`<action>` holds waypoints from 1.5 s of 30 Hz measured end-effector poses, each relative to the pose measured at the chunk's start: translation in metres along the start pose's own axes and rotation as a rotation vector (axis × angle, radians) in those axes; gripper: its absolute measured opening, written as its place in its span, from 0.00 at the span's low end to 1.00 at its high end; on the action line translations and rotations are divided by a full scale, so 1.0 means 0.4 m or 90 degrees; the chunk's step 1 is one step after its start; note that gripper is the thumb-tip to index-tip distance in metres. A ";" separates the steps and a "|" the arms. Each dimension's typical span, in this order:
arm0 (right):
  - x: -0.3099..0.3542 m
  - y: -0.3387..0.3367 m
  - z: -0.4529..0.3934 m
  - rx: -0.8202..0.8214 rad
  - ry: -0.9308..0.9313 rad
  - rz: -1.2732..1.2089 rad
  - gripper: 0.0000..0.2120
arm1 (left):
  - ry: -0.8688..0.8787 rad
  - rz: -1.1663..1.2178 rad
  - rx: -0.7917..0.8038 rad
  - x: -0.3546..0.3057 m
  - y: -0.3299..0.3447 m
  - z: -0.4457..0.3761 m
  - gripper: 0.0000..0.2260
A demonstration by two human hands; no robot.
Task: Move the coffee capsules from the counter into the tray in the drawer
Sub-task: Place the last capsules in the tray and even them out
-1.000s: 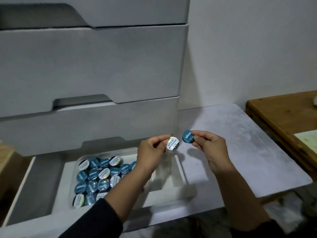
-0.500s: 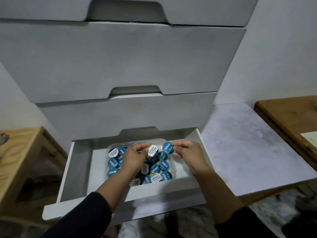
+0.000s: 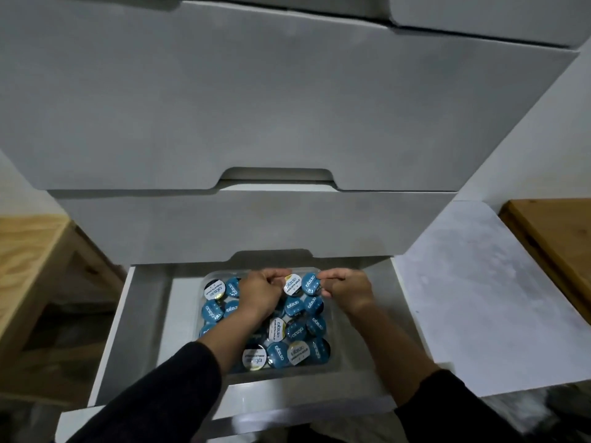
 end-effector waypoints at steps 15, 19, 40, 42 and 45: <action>-0.002 0.022 -0.048 0.041 -0.149 0.186 0.05 | 0.000 -0.079 -0.043 0.004 0.003 -0.079 0.08; -0.006 0.027 -0.049 0.011 -0.140 0.188 0.06 | 0.008 -0.116 -0.053 0.006 0.004 -0.082 0.08; 0.000 0.068 -0.027 0.059 -0.218 0.360 0.11 | 0.064 -0.238 -0.078 0.006 0.001 -0.074 0.06; 0.003 0.070 -0.021 0.066 -0.225 0.377 0.10 | 0.069 -0.247 -0.079 0.005 -0.002 -0.070 0.06; 0.011 0.065 -0.014 0.084 -0.225 0.386 0.10 | 0.082 -0.251 -0.083 0.002 -0.008 -0.061 0.04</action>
Point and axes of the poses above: each hand's wrist, its own z-axis away from the middle knuckle, its own y-axis out of the palm, x = y × z, the point moved 2 cm from there along -z, towards the middle knuckle, and after that the axes turned 11 degrees about -y, right-handed, at the moved point
